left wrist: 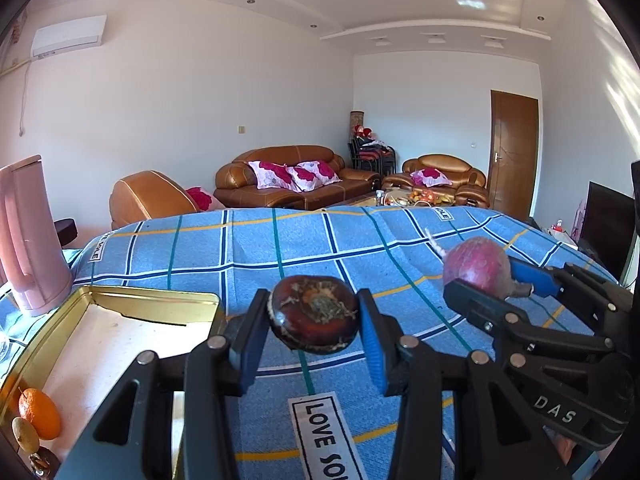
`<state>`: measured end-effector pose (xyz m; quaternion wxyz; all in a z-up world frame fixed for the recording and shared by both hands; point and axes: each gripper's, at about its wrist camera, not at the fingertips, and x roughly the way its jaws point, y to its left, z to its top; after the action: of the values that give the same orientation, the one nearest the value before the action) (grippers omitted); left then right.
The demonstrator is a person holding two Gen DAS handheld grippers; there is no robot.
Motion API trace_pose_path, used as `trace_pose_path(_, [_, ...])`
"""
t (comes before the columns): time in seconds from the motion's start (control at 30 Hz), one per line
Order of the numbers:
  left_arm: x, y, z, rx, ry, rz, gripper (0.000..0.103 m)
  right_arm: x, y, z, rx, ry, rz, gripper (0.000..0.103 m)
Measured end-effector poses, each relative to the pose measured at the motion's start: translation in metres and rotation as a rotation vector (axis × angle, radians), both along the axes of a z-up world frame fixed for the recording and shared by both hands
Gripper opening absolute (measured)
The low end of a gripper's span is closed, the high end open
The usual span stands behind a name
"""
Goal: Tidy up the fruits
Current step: 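Lift both held fruits and carry them toward the gold tray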
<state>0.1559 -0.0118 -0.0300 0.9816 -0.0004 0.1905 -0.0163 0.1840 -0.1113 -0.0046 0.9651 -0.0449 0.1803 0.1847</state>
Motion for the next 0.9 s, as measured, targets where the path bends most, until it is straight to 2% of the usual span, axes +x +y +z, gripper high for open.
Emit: trace_pose_path(0.9, [-0.043, 0.004, 0.002, 0.001, -0.03, -0.037, 0.045, -0.034, 0.0, 0.005, 0.02, -0.047, 0.038, 0.056])
